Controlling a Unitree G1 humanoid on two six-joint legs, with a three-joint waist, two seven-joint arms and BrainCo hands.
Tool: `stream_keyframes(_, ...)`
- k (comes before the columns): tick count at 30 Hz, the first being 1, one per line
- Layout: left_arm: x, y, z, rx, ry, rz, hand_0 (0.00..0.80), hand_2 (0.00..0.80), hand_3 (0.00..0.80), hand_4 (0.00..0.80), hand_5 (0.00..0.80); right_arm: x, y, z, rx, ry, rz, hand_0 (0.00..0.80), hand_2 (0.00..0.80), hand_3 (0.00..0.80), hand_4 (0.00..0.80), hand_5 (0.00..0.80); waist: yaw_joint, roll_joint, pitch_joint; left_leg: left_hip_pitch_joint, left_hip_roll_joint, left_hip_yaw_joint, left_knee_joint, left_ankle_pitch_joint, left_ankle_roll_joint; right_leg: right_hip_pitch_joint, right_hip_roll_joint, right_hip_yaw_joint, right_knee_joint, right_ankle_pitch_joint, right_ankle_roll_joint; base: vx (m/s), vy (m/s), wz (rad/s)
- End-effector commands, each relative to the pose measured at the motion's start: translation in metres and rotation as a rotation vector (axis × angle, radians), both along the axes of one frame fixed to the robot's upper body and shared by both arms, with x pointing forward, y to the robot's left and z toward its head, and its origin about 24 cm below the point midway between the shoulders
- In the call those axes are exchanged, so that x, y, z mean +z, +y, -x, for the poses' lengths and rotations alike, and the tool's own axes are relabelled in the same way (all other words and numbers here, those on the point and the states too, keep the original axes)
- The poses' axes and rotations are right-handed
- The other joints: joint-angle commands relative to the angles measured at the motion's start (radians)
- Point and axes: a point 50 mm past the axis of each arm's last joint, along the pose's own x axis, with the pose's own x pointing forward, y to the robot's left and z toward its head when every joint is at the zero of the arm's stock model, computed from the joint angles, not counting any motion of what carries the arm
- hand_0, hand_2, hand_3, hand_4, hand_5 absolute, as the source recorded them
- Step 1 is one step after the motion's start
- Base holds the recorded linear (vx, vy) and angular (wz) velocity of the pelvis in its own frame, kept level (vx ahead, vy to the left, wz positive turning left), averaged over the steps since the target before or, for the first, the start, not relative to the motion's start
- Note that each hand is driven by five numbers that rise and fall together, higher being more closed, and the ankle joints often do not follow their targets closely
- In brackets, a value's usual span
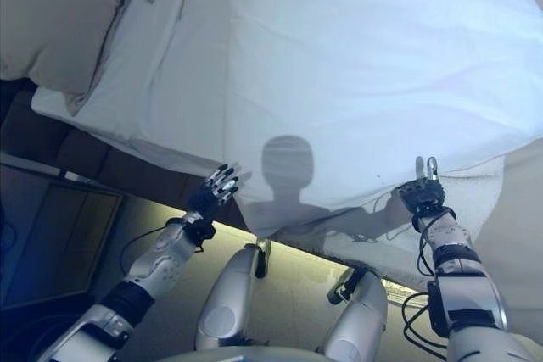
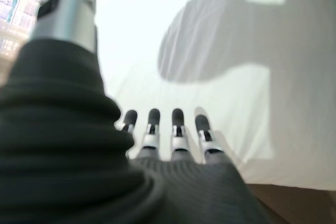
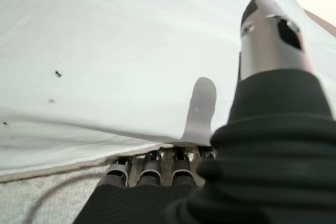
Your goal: Make the bed neatly
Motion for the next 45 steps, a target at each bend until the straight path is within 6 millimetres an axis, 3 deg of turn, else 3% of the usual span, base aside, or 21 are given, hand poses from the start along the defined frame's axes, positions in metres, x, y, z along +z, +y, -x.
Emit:
stream_keyframes(1,0.025,-0.007,-0.011,0.01,-0.136,0.053,0.0,0.0,0.0,0.0,0.0,0.025,-0.015,-0.012,-0.061,-0.065,0.139,0.0,0.0,0.0,0.0,0.0,0.008,0.012,0.015,0.035,0.085,-0.052,-0.034,-0.002,0.004,0.0,-0.061,0.091,-0.331,0.409,0.178,-0.062,0.044,-0.01)
stream_keyframes(2,0.026,-0.007,-0.01,0.021,-0.141,0.059,0.0,0.0,0.0,0.0,0.0,0.015,-0.011,-0.006,-0.053,-0.041,0.157,0.0,0.0,0.0,0.0,0.0,0.0,0.011,0.022,0.024,0.082,-0.044,-0.042,0.024,0.011,-0.01,-0.061,0.085,-0.344,0.43,0.159,-0.055,0.049,0.0)
stream_keyframes(11,0.023,-0.008,-0.002,0.099,-0.168,0.099,0.0,0.0,0.0,0.0,0.0,-0.073,0.015,0.06,-0.078,0.21,0.042,0.0,0.0,0.0,0.0,0.0,-0.051,0.019,0.027,0.054,0.091,-0.019,-0.09,0.032,0.017,0.016,-0.027,0.112,-0.397,0.425,0.16,-0.042,0.049,-0.04)
stream_keyframes(15,0.02,-0.01,0.0,0.115,-0.168,0.106,0.0,0.0,0.0,0.0,0.0,-0.097,0.017,0.092,-0.103,0.317,0.039,0.0,0.0,0.0,0.0,0.0,-0.066,0.018,0.025,0.075,0.095,-0.011,-0.109,0.031,0.016,0.037,-0.018,0.113,-0.42,0.421,0.163,0.003,0.011,-0.18)
stream_keyframes(19,0.017,-0.01,0.001,0.121,-0.165,0.105,0.0,0.0,0.0,0.0,0.0,-0.106,0.01,0.112,-0.168,0.378,0.037,0.0,0.0,0.0,0.0,0.0,-0.077,0.014,0.025,0.084,0.098,-0.007,-0.114,0.029,0.014,0.05,-0.014,0.111,-0.43,0.418,0.166,0.003,-0.012,-0.13)
stream_keyframes(24,0.02,-0.006,0.002,0.126,-0.161,0.087,0.0,0.0,0.0,0.0,0.0,-0.095,-0.002,0.109,-0.174,0.254,0.073,0.0,0.0,0.0,0.0,0.0,-0.085,0.003,0.03,0.086,0.1,-0.011,-0.11,0.024,0.014,0.06,-0.012,0.103,-0.433,0.413,0.17,-0.005,-0.032,-0.01)
stream_keyframes(33,0.019,0.01,0.006,0.097,-0.138,0.044,0.0,0.0,0.0,0.0,0.0,-0.032,0.002,0.051,-0.062,-0.128,0.137,0.0,0.0,0.0,0.0,0.0,-0.062,-0.024,0.013,0.095,0.094,-0.023,-0.104,0.021,0.014,0.081,-0.025,0.07,-0.427,0.414,0.173,0.032,-0.041,0.0)
stream_keyframes(37,0.017,0.012,0.005,0.086,-0.122,0.035,0.0,0.0,0.0,0.0,0.0,-0.01,0.005,0.031,-0.011,-0.177,0.16,0.0,0.0,0.0,0.0,0.0,-0.048,-0.023,0.005,0.105,0.098,-0.033,-0.089,-0.006,0.01,0.081,-0.03,0.071,-0.396,0.392,0.184,0.083,-0.009,0.06)
stream_keyframes(38,0.017,0.012,0.004,0.082,-0.119,0.033,0.0,0.0,0.0,0.0,0.0,-0.004,0.006,0.024,0.004,-0.183,0.171,0.0,0.0,0.0,0.0,0.0,-0.046,-0.027,0.006,0.094,0.091,-0.029,-0.093,0.021,0.016,0.072,-0.037,0.061,-0.404,0.417,0.168,-0.03,-0.012,0.04)
stream_keyframes(40,0.016,0.012,0.002,0.078,-0.111,0.029,0.0,0.0,0.0,0.0,0.0,0.003,0.008,0.015,0.024,-0.176,0.171,0.0,0.0,0.0,0.0,0.0,-0.04,-0.028,0.004,0.09,0.09,-0.033,-0.089,0.022,0.016,0.064,-0.041,0.058,-0.394,0.42,0.165,0.019,-0.003,0.0)
stream_keyframes(45,0.016,0.008,-0.003,0.067,-0.102,0.029,0.0,0.0,0.0,0.0,0.0,0.006,0.009,0.004,0.01,-0.155,0.077,0.0,0.0,0.0,0.0,0.0,-0.026,-0.021,0.007,0.068,0.085,-0.045,-0.073,0.025,0.021,0.036,-0.049,0.062,-0.366,0.423,0.159,0.028,0.002,0.03)
